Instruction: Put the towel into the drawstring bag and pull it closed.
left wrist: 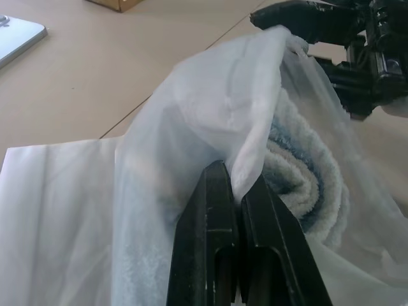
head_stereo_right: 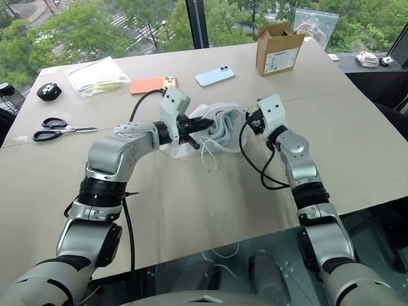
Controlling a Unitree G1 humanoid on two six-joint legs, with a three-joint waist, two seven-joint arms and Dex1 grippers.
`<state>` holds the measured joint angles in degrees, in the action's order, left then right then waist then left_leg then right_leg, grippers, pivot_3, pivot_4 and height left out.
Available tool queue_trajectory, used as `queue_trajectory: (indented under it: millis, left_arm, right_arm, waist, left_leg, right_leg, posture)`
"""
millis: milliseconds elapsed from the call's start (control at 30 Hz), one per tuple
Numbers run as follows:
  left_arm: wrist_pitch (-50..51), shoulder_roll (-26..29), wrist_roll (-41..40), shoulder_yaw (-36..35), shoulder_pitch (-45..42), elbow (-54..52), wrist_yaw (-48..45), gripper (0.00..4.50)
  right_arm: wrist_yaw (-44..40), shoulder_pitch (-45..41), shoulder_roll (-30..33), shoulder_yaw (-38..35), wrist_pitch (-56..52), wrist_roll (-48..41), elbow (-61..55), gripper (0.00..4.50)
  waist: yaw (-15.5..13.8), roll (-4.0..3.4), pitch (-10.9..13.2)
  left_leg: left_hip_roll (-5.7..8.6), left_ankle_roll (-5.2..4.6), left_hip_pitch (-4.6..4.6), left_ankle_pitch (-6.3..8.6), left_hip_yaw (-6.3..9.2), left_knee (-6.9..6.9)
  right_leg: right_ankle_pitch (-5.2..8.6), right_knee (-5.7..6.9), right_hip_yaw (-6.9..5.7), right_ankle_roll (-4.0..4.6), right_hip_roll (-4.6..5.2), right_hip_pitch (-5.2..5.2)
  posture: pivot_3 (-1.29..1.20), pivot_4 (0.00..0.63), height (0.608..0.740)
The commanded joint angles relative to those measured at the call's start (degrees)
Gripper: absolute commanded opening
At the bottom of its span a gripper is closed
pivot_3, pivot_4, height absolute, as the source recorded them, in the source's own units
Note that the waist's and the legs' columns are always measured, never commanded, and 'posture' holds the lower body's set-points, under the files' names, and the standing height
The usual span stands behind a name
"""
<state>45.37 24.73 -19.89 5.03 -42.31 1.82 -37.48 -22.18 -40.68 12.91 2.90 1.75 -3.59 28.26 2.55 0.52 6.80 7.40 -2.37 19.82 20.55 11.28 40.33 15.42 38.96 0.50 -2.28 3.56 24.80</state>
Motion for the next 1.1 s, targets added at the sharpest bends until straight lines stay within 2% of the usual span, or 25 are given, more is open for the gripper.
queue_trajectory:
  millis: [33,67,100,133,400,500,600,633,667,700,933,1000,1100]
  left_arm:
    - [-0.81,0.35,0.11,-1.02,0.02,-1.52,0.07,0.00]
    - [-0.83,0.33,0.14,-1.08,0.08,-1.48,0.13,0.00]
    - [-0.88,0.31,0.19,-1.09,0.12,-1.43,0.16,0.00]
    - [-0.92,0.28,0.23,-1.10,0.13,-1.33,0.20,0.00]
    - [-1.48,-0.11,0.35,-0.95,-0.39,-0.34,-0.55,0.00]
    - [-3.14,-1.22,-2.42,-3.92,-1.04,-0.07,-1.84,0.00]
    - [-4.65,-1.72,-3.69,-6.78,-1.98,0.65,-1.59,0.84]
    - [-5.35,-1.60,-3.25,-7.06,-2.12,1.08,-1.19,1.25]
    - [-6.91,-1.35,-2.39,-7.41,-2.22,1.50,-0.53,2.00]
    - [-6.53,-0.81,-3.61,-8.80,-2.14,0.90,-1.11,2.10]
    - [4.49,6.44,-18.66,-16.09,5.09,-10.79,-10.14,2.10]
    - [6.63,9.58,-20.87,-16.09,9.01,-13.64,-12.87,2.10]
    - [6.32,13.15,-20.02,-13.40,14.01,-16.69,-14.81,2.10]
  right_arm:
    - [-0.58,1.27,1.34,-1.31,1.55,-0.07,-2.34,1.27]
    - [-0.77,1.89,1.68,-1.45,1.31,-0.24,-3.28,0.87]
    - [-0.84,2.35,1.98,-1.54,1.01,-0.32,-4.16,0.27]
    - [-0.84,2.74,2.23,-1.65,0.67,-0.38,-5.01,0.04]
    - [-0.97,5.46,3.29,-1.62,-2.81,0.19,-11.66,0.04]
    - [-0.33,5.55,3.27,-1.72,-3.88,0.68,-12.44,0.04]
    - [0.18,5.01,3.14,-1.91,-4.70,1.02,-12.60,0.00]
    - [0.34,4.78,3.04,-1.93,-4.81,1.00,-12.67,0.00]
    - [0.54,4.39,2.76,-2.06,-5.14,0.72,-12.86,0.00]
    - [0.77,3.94,2.53,-1.93,-5.49,0.75,-13.15,0.00]
    - [1.07,3.71,1.61,-1.39,-6.92,1.07,-14.65,0.00]
    - [1.13,3.66,1.18,-1.42,-7.13,0.85,-14.80,0.00]
    - [1.11,3.40,0.62,-1.20,-7.20,0.99,-14.69,0.00]
  waist:
    - [0.14,0.00,0.00]
    - [0.21,0.00,0.00]
    - [0.23,0.00,0.00]
    - [0.27,0.00,0.00]
    - [0.93,0.00,-0.01]
    - [0.97,0.00,-0.01]
    - [1.03,0.00,0.00]
    - [1.05,0.00,-0.01]
    - [1.05,0.00,-0.01]
    - [1.05,0.00,0.00]
    - [1.56,-0.01,0.00]
    - [1.50,-0.02,0.00]
    - [1.44,-0.05,0.02]
  left_leg:
    - [0.00,0.00,0.00,0.00,-0.01,0.00]
    - [0.00,0.00,0.00,0.00,0.00,0.00]
    - [0.00,0.00,0.00,0.00,0.01,0.00]
    - [0.00,0.00,0.00,0.00,0.01,0.00]
    - [0.00,0.00,-0.02,0.00,0.02,0.02]
    - [0.00,0.00,-0.01,0.00,0.01,0.03]
    - [0.00,0.00,0.00,0.00,0.01,0.03]
    - [0.00,0.00,-0.01,0.00,0.01,0.03]
    - [0.00,0.00,-0.01,0.00,0.01,0.03]
    - [0.00,0.00,-0.01,0.00,0.01,0.03]
    - [-0.01,0.00,-0.01,0.00,-0.01,-0.01]
    - [-0.01,0.00,-0.01,0.00,0.01,-0.02]
    - [0.00,0.00,-0.04,0.00,0.00,-0.05]
  right_leg:
    - [0.00,0.00,0.01,0.00,0.00,0.00]
    - [0.00,0.01,0.01,0.00,0.00,0.00]
    - [0.00,0.01,0.01,0.00,0.00,0.01]
    - [0.00,0.01,0.01,0.00,0.00,0.01]
    - [0.00,0.07,0.02,0.00,-0.01,0.00]
    - [0.00,0.06,0.02,0.00,-0.01,0.00]
    - [0.00,0.04,0.01,0.00,-0.01,0.01]
    - [0.00,0.05,0.01,0.00,-0.01,0.01]
    - [0.00,0.06,0.01,0.00,-0.01,0.01]
    - [0.00,0.06,0.01,0.00,0.00,0.01]
    - [0.00,0.03,0.08,0.00,-0.01,0.04]
    - [0.00,0.00,0.05,0.00,-0.02,0.04]
    - [0.00,0.00,0.04,0.00,-0.02,0.03]
  posture:
    - [0.00,0.150,0.740]
    - [0.00,0.150,0.740]
    - [0.00,0.150,0.740]
    - [0.00,0.150,0.740]
    - [0.00,0.150,0.740]
    - [0.00,0.150,0.740]
    - [0.00,0.150,0.740]
    - [0.00,0.150,0.740]
    - [0.00,0.150,0.740]
    - [0.00,0.150,0.740]
    - [0.00,0.150,0.740]
    - [0.00,0.150,0.740]
    - [0.00,0.150,0.740]
